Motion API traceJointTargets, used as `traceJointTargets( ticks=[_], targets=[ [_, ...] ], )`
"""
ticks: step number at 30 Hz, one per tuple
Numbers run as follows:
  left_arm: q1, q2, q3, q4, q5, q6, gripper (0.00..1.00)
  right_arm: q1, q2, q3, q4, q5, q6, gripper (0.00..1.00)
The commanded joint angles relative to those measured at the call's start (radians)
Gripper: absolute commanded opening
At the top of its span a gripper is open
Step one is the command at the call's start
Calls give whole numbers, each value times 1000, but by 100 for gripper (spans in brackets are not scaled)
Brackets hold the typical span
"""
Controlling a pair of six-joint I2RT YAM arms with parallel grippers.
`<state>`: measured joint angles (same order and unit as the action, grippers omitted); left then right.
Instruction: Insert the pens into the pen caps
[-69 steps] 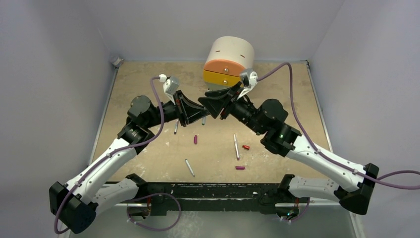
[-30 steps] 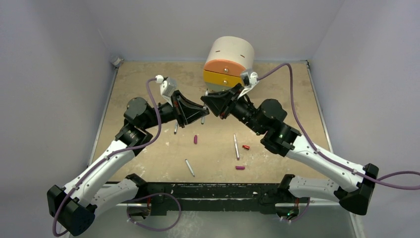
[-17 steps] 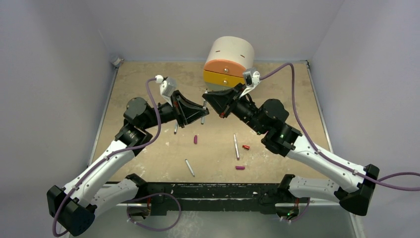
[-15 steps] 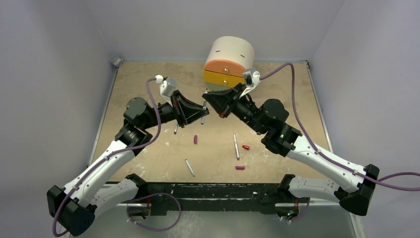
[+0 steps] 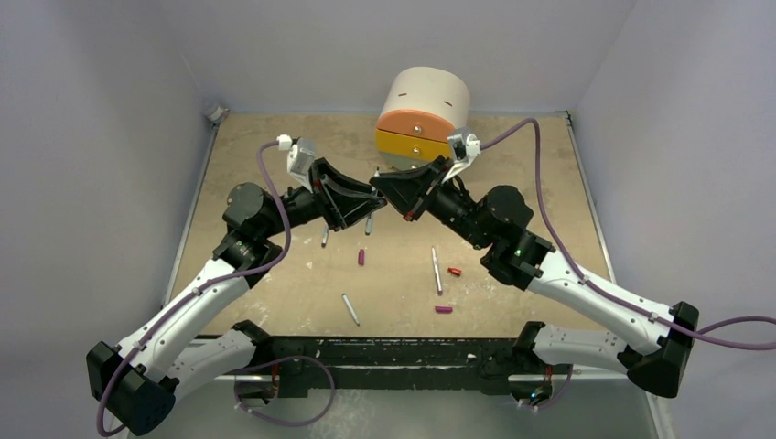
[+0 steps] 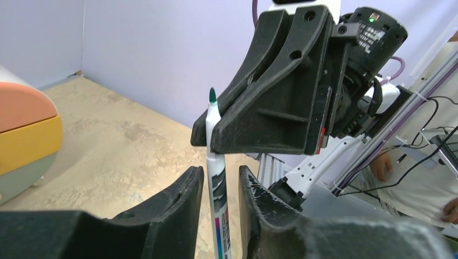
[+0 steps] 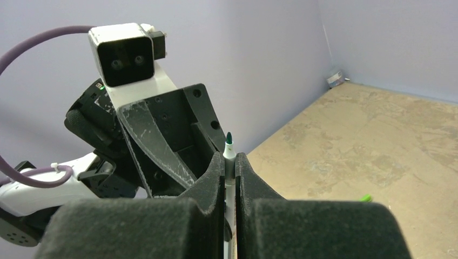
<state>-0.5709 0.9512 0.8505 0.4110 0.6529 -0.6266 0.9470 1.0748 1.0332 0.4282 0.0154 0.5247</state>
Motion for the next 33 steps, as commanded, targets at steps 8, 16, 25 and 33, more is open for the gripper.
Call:
traceJointTargets(
  ticks=[8, 16, 25, 33],
  targets=[
    [0, -8, -23, 104, 12, -39, 0, 1, -16, -10, 73, -3, 13, 0],
    [0, -16, -25, 37, 11, 5, 0, 1, -45, -14, 35, 55, 6, 12],
    [1, -24, 70, -339, -168, 235, 0, 0, -169, -47, -250, 347, 14, 45],
    [2, -24, 102, -477, -277, 316, 0, -2, -49, -122, -785, 471, 292, 39]
  ],
)
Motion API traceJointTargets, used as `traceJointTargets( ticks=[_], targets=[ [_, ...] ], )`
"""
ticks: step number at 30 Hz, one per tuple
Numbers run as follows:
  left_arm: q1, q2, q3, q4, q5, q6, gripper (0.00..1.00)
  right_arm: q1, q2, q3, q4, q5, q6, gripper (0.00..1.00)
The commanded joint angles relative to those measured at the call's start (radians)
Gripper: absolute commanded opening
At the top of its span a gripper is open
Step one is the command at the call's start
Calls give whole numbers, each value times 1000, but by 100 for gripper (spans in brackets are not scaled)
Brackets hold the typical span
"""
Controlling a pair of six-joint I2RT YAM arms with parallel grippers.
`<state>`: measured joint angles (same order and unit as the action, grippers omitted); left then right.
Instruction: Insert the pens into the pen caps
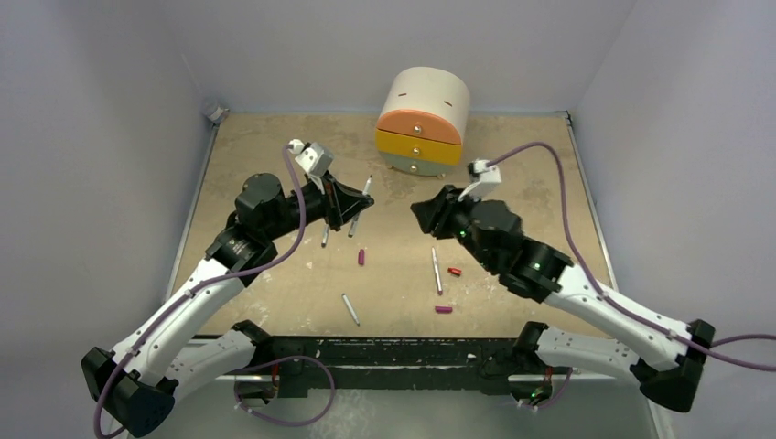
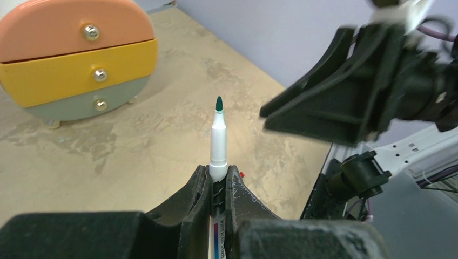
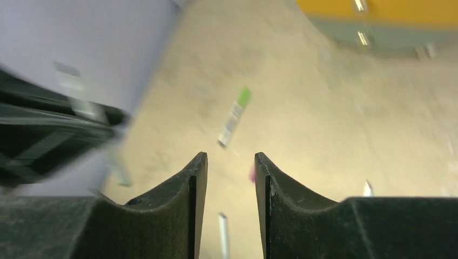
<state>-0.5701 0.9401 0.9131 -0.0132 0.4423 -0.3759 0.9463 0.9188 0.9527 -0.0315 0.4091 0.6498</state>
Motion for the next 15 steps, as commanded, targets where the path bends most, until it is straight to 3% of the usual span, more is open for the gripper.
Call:
traceJointTargets(
  ticks=[1, 6, 15],
  targets=[
    [1, -8, 38, -47, -66, 60, 0, -2, 127, -56, -351, 70, 192, 39],
    [1, 0, 33, -38, -69, 52, 0, -43, 185, -105, -424, 51, 294, 38],
    [1, -24, 25, -58, -77, 58, 0, -233, 201, -191, -411, -76, 261, 46]
  ],
)
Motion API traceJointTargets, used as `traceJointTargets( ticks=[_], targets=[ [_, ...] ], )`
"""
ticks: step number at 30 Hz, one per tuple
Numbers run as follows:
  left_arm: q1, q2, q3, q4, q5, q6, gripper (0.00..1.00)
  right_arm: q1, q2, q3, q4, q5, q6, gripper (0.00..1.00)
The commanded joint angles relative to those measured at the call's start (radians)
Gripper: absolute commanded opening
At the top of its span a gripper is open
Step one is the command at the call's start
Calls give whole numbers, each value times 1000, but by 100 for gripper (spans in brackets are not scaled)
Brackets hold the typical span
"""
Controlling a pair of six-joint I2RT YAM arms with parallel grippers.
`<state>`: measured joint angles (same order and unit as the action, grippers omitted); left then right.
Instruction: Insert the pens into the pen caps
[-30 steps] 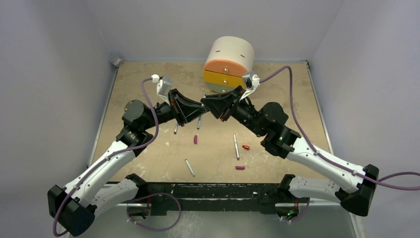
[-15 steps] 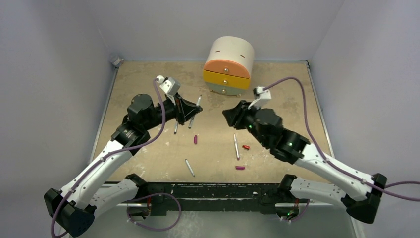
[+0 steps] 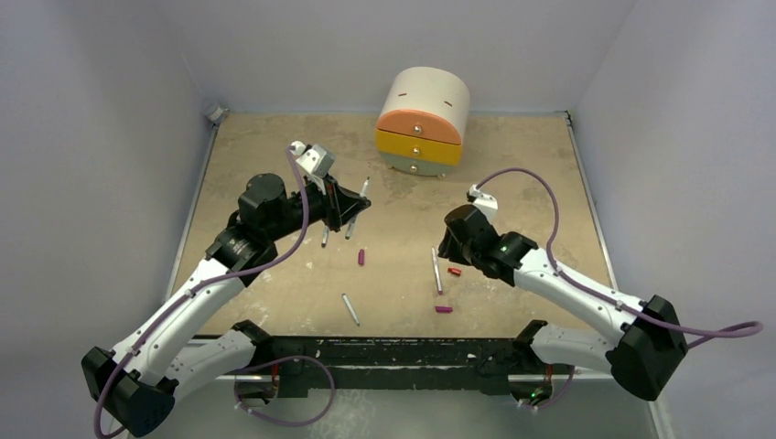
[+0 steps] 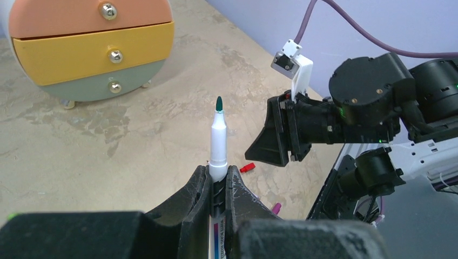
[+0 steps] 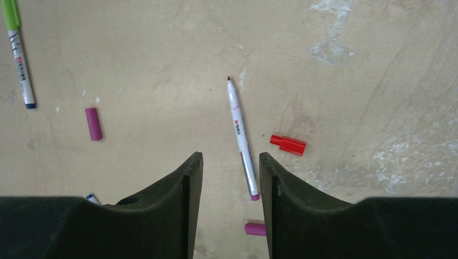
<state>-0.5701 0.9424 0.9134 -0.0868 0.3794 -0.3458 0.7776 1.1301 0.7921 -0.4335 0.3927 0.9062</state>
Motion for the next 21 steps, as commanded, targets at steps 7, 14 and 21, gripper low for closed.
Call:
traceJointTargets(
  ticks=[7, 14, 21],
  targets=[
    [1, -30, 25, 9, -17, 31, 0, -80, 52, -52, 27, -101, -25, 44],
    [1, -28, 25, 4, -16, 33, 0, -80, 77, -45, 50, -112, -55, 13],
    [1, -36, 25, 2, -27, 30, 0, -31, 117, -5, 167, -108, -131, 1]
  ],
)
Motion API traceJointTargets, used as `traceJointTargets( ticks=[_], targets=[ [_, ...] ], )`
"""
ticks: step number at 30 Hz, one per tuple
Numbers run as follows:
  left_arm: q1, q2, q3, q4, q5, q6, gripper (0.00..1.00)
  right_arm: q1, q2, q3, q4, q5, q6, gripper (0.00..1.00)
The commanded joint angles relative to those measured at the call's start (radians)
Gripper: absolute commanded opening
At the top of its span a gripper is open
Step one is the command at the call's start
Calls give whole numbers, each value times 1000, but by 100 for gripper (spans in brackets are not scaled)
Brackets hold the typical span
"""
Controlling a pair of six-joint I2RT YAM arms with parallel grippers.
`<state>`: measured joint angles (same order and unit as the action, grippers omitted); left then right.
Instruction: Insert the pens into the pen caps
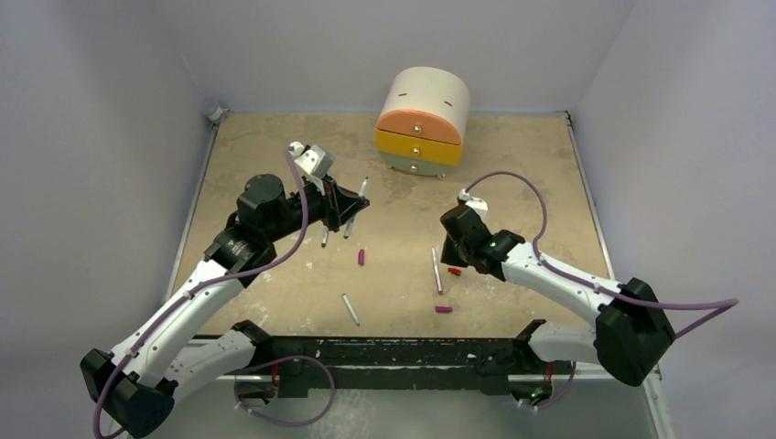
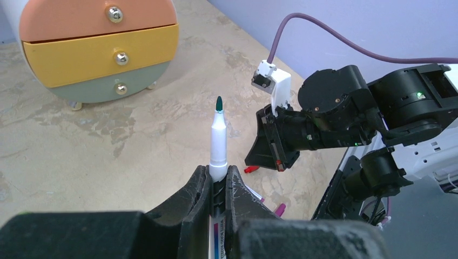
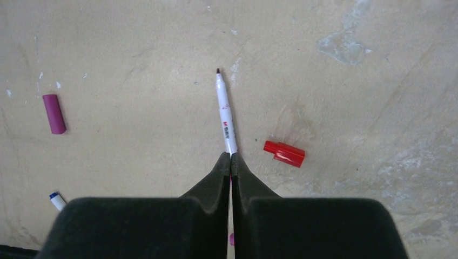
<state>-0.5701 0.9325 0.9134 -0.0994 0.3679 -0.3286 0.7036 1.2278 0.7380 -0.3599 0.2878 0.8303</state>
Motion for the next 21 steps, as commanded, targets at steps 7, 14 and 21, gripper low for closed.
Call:
traceJointTargets(
  ticks=[7, 14, 21],
  targets=[
    [1, -53, 36, -66, -221, -4, 0, 225, 294, 280, 127, 48, -84, 35],
    [6, -85, 30, -166, -383, 8, 0, 286, 491, 430, 189, -4, -100, 34],
    [9, -113, 9, -170, -436, 12, 0, 289, 608, 559, 176, -29, -153, 34]
  ],
)
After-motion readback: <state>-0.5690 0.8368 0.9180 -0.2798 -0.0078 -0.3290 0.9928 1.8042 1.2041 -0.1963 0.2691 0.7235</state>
